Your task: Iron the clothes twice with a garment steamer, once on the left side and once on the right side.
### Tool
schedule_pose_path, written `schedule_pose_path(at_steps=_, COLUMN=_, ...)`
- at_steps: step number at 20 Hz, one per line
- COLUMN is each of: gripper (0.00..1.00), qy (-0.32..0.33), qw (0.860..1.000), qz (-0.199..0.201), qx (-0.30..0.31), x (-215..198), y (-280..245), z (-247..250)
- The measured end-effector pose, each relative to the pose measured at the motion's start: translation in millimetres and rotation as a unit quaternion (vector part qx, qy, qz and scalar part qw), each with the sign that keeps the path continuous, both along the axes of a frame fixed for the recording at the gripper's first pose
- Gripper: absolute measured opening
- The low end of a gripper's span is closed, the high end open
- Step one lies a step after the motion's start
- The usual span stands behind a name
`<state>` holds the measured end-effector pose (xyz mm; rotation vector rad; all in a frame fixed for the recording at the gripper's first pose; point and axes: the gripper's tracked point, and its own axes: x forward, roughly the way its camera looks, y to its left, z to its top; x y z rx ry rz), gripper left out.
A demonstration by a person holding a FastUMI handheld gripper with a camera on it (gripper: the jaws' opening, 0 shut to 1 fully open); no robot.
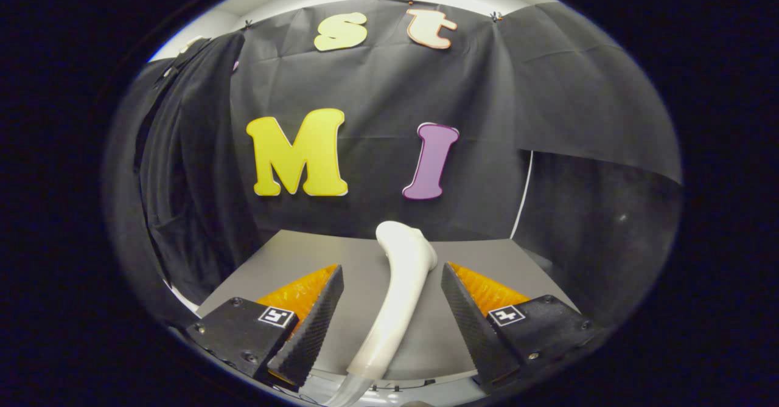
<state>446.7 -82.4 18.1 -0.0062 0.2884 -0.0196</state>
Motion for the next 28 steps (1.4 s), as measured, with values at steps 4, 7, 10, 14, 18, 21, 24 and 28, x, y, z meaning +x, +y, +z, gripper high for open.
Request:
schedule_pose_path(at_steps=4, gripper=1.00, qy=0.054, qw=0.999, qz=-0.005, qx=0.008, x=28.5, y=-4.9, z=-30.4)
schedule_pose_path(at_steps=7, gripper=0.98, qy=0.087, qw=0.996, qz=-0.008, qx=0.010, x=29.6, y=-10.6, z=-50.8)
schedule_pose_path(at_steps=10, gripper=0.89, qy=0.128, qw=0.992, qz=-0.011, qx=0.018, x=28.1, y=-11.5, z=-69.1)
schedule_pose_path(at_steps=14, gripper=0.70, qy=0.179, qw=0.984, qz=0.000, qx=0.013, x=26.8, y=-7.3, z=-81.8)
schedule_pose_path(at_steps=18, gripper=0.59, qy=0.222, qw=0.975, qz=-0.008, qx=0.028, x=23.9, y=-4.7, z=-80.0)
schedule_pose_path(at_steps=21, gripper=0.53, qy=0.226, qw=0.973, qz=-0.006, qx=0.043, x=21.9, y=-2.7, z=-79.6)
schedule_pose_path(at_steps=24, gripper=0.46, qy=0.234, qw=0.970, qz=-0.003, qx=0.071, x=25.0, y=1.5, z=-79.5)
schedule_pose_path(at_steps=28, gripper=0.40, qy=0.224, qw=0.970, qz=0.000, qx=0.093, x=27.3, y=0.5, z=-74.6)
